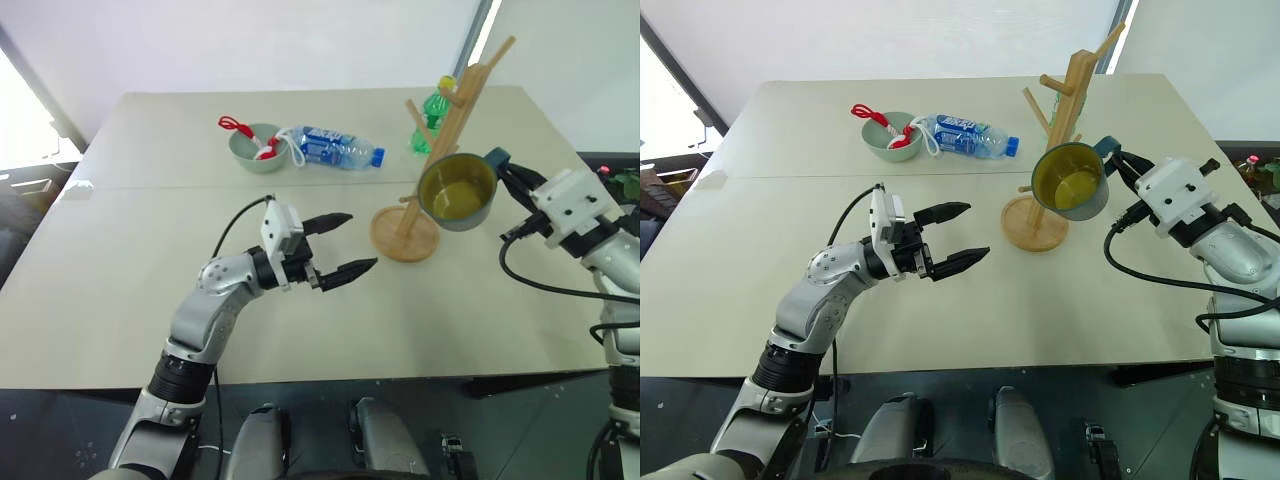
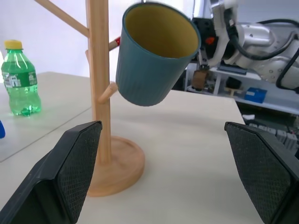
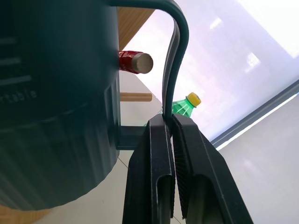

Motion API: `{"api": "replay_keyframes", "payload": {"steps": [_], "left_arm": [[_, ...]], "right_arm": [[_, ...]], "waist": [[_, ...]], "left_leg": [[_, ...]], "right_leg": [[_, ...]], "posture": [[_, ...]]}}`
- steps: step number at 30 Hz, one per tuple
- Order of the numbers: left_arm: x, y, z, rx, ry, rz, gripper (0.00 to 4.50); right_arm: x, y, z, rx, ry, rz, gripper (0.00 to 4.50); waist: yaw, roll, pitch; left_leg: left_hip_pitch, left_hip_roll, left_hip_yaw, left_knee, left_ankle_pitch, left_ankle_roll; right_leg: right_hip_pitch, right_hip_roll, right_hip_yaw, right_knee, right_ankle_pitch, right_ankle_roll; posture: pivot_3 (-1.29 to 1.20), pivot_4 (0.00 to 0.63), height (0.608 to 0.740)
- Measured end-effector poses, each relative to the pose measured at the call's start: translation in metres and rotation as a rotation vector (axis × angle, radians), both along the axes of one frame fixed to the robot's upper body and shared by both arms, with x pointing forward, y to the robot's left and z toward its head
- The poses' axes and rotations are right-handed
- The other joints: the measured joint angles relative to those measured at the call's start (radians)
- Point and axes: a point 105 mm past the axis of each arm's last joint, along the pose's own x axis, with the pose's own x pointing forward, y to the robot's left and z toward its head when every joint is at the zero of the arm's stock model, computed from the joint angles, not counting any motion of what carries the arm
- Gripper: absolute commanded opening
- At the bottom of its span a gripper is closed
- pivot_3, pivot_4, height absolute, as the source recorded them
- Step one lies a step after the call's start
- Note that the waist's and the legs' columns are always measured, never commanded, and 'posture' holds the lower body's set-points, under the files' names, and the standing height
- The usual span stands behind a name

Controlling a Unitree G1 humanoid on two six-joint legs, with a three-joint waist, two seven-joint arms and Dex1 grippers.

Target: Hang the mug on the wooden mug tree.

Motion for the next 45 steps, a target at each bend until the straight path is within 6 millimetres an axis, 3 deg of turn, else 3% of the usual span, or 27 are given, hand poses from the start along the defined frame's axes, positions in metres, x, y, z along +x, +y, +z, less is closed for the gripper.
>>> {"api": "replay_keyframes", "payload": {"steps": [8,15,21,24,29,32,36,42,45], "left_arm": [[0.004,0.004,0.016,-0.023,-0.021,-0.001,4.50],[0.004,0.005,0.017,-0.019,-0.021,0.005,4.50],[0.003,0.005,0.018,-0.020,-0.026,0.010,4.50],[0.004,0.005,0.017,-0.020,-0.021,0.020,4.50],[0.014,0.015,0.007,-0.005,0.019,0.097,4.50],[0.032,0.034,-0.008,0.003,0.071,0.241,4.50],[0.054,0.071,-0.037,0.026,0.139,0.479,4.50],[0.059,0.117,-0.083,0.081,0.239,0.757,4.50],[0.058,0.120,-0.085,0.084,0.230,0.780,4.50]], "right_arm": [[0.014,0.004,-0.005,0.020,0.075,0.024,0.07],[0.021,0.007,-0.008,0.028,0.129,0.038,0.07],[0.021,0.007,-0.009,0.031,0.133,0.032,3.00],[0.017,0.000,-0.010,0.026,0.134,0.011,3.00],[-0.004,-0.028,-0.014,0.104,0.138,-0.062,3.00],[-0.017,-0.047,-0.030,0.211,0.160,-0.131,3.00],[-0.031,-0.059,-0.071,0.416,0.205,-0.223,3.00],[-0.038,-0.049,-0.130,0.614,0.257,-0.304,3.00],[-0.036,-0.041,-0.140,0.646,0.270,-0.291,3.00]], "waist": [[0.000,0.000,0.000],[-0.001,0.000,0.000],[0.000,0.000,0.000],[0.002,0.000,0.000],[0.002,0.000,0.000],[0.000,0.000,0.000],[-0.005,0.000,0.000],[-0.002,0.000,0.000],[-0.001,0.000,0.000]], "left_leg": [[0.000,0.000,0.000,0.000,0.000,0.000],[0.000,0.000,0.000,0.000,0.000,0.000],[0.000,0.000,0.000,0.000,0.000,0.000],[0.000,0.000,0.000,0.000,0.000,0.000],[0.000,0.000,0.000,0.000,0.000,0.000],[0.001,0.000,0.000,0.000,0.000,0.000],[0.002,0.001,-0.001,0.000,0.000,0.000],[0.001,0.003,-0.001,0.000,0.000,0.000],[0.002,0.003,0.000,0.000,0.000,0.000]], "right_leg": [[0.000,0.000,0.000,0.000,0.000,0.000],[0.000,0.000,0.000,0.000,0.000,0.000],[0.000,0.000,0.000,0.000,0.000,0.000],[0.000,0.000,0.000,0.000,0.000,0.000],[0.001,0.000,0.000,0.000,0.000,0.000],[0.002,0.000,0.000,0.000,0.000,0.000],[0.001,0.001,0.000,0.002,0.000,0.000],[0.000,0.000,0.000,0.002,0.000,0.000],[0.000,-0.001,0.001,0.002,0.000,0.000]], "posture": [[0.00,0.150,0.740],[0.00,0.150,0.740],[0.00,0.150,0.740],[0.00,0.150,0.740],[0.00,0.150,0.740],[0.00,0.150,0.740],[0.00,0.150,0.740],[0.00,0.150,0.740],[0.00,0.150,0.740]]}}
